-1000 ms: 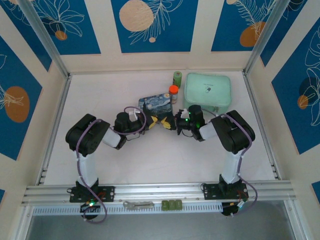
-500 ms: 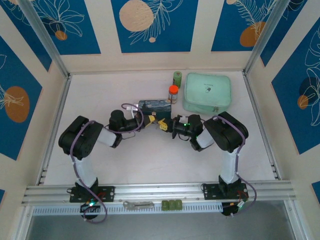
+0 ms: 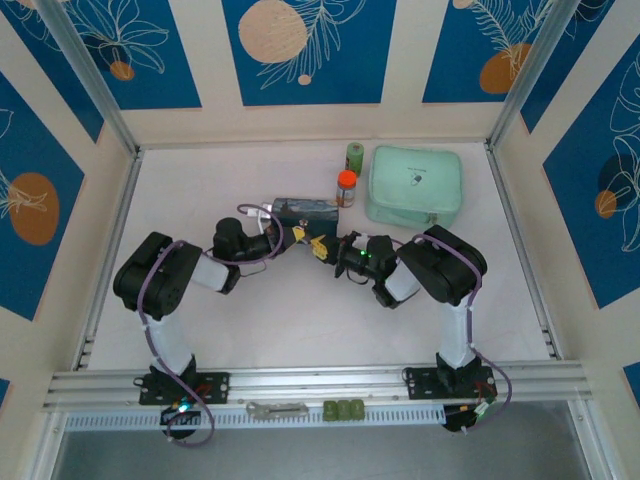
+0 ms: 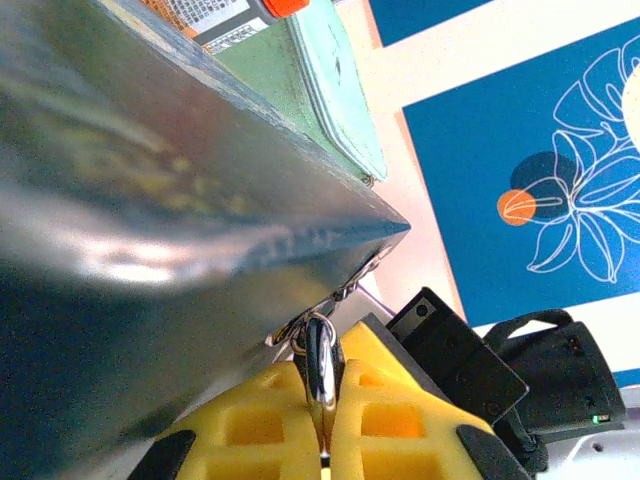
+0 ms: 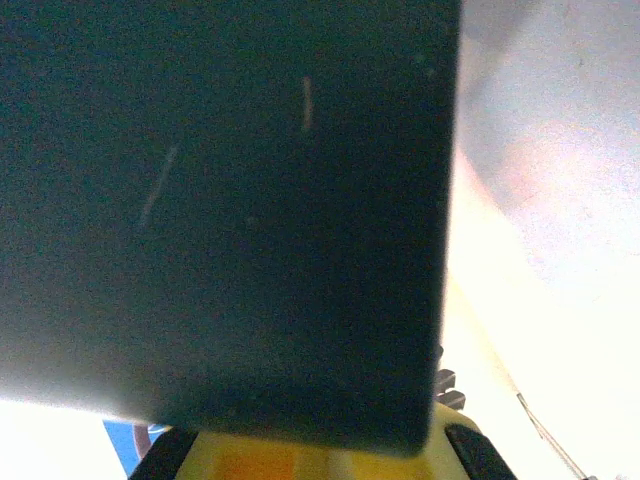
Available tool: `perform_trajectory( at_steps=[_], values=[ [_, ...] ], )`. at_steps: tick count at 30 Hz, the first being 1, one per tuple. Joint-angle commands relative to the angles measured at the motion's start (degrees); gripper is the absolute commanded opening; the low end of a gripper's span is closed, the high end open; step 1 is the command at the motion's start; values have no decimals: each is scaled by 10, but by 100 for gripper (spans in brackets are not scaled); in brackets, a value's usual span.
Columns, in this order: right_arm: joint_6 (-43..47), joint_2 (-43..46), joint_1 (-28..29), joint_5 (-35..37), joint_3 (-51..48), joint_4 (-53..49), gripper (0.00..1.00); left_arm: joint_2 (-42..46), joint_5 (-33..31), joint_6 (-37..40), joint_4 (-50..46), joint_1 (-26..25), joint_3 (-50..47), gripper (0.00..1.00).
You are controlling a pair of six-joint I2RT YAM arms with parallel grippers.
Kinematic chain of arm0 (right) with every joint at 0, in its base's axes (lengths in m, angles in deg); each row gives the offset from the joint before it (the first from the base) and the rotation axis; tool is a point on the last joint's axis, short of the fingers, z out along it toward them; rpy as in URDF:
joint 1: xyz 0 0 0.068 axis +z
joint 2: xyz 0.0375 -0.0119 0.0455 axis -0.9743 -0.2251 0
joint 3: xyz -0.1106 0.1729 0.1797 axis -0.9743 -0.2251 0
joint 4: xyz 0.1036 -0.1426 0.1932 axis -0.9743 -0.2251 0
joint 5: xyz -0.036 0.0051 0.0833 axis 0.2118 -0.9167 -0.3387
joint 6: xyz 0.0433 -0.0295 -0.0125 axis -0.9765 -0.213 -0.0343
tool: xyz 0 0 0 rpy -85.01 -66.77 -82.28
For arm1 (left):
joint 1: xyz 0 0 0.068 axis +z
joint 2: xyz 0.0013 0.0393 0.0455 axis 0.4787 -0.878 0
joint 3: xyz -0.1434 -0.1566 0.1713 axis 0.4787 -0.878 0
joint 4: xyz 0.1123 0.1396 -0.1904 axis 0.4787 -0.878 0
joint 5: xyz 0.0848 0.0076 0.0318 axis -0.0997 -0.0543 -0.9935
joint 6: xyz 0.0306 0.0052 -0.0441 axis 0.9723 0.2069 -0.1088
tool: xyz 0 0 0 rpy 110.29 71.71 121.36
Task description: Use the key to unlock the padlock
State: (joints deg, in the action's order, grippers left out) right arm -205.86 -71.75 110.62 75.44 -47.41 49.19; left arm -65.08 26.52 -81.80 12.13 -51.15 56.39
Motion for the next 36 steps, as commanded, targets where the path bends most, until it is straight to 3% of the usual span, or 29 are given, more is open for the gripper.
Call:
perform_trajectory(
  at_steps=[1, 6, 12, 16, 18, 21, 25, 30, 36],
  values=[
    [-180, -17, 22, -80, 7, -42, 6, 10, 139, -19, 123, -51, 14, 0],
    [-85, 17, 5, -71, -43, -83, 45, 3, 94, -40, 123, -49, 0, 0],
    [52, 123, -23, -98, -64, -268, 57, -14, 42, -71, 123, -48, -3, 0],
    [165, 228, -46, -90, -59, -432, 61, -14, 18, -76, 114, -48, -6, 0],
    [266, 298, -55, -74, -24, -593, 63, -14, 7, -74, 101, -48, -5, 0],
    [416, 381, -51, -9, 48, -824, 64, -15, -4, -79, 98, -47, -6, 0],
    [549, 435, -39, 60, 120, -987, 62, -19, -15, -86, 98, -47, -5, 0],
    [737, 411, 33, 175, 256, -1160, 57, -24, -20, -101, 99, -47, -4, 0],
    [931, 287, 132, 337, 405, -1291, 51, -33, -14, -125, 113, -47, 1, 0]
  ],
)
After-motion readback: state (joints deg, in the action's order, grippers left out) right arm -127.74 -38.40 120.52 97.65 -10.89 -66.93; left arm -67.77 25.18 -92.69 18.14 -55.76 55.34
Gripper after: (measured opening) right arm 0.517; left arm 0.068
